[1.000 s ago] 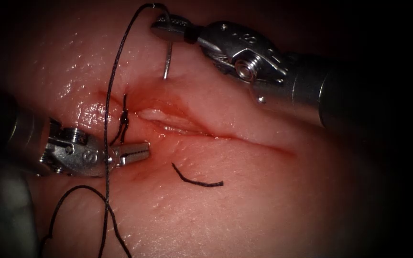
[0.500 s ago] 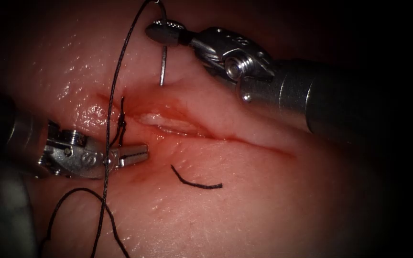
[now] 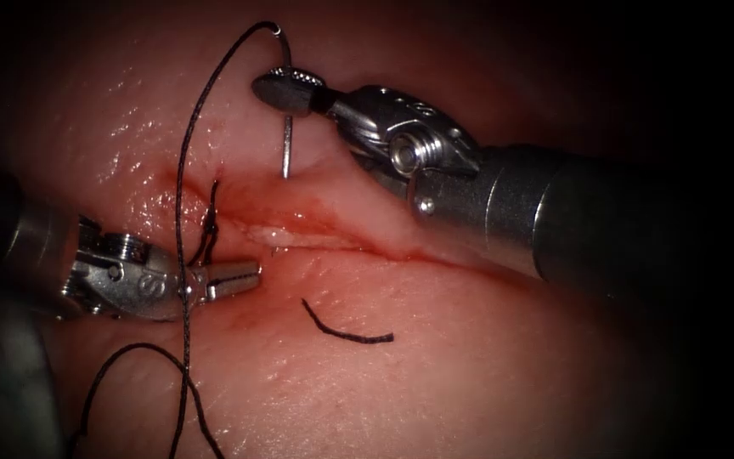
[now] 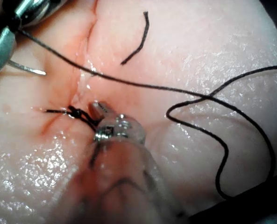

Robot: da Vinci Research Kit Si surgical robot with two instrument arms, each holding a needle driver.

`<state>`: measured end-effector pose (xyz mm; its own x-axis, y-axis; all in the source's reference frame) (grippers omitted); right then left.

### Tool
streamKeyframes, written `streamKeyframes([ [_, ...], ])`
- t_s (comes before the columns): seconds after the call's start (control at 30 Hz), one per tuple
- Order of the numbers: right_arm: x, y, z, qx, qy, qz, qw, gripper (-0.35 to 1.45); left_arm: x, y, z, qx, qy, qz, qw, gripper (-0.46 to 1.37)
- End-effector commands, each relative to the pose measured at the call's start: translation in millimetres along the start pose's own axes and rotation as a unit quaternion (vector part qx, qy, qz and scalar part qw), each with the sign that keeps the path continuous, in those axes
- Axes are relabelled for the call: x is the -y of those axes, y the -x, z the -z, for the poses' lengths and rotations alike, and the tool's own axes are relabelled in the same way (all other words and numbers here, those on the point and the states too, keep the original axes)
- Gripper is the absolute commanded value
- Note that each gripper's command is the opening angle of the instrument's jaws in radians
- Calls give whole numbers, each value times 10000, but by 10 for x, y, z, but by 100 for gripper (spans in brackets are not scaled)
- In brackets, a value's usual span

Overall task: Wound Closure
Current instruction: Use the right gripper to insert the needle through the top of the skin

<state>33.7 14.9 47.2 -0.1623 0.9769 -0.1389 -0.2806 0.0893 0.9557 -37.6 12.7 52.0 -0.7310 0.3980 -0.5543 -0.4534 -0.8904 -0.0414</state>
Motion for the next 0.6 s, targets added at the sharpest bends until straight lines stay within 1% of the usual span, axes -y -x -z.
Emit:
streamKeyframes([
  [0.03, 1, 0, 0, 24, -8, -165, 9999, -35, 0, 0, 0, 0, 43, 6, 10000, -35],
  [0.13, 2, 5, -2, 76, -54, -303, 9995, -35, 0, 0, 0, -1, 48, 7, 10000, -35],
  [0.2, 5, 11, -4, 181, 24, -466, 9987, -35, 1, -1, 1, -2, 53, 9, 10000, -35],
  [0.3, 8, 18, -5, 316, 104, -475, 9983, -35, 2, -1, 1, 9, 67, 10, 10000, -35],
  [0.43, 9, 28, -3, 389, 173, -557, 9975, -35, 2, -2, 2, 11, 67, 11, 10000, -35],
  [0.6, 11, 41, 2, 452, 459, -961, 9933, -35, 3, -2, 3, 9, 79, 12, 10000, -35],
])
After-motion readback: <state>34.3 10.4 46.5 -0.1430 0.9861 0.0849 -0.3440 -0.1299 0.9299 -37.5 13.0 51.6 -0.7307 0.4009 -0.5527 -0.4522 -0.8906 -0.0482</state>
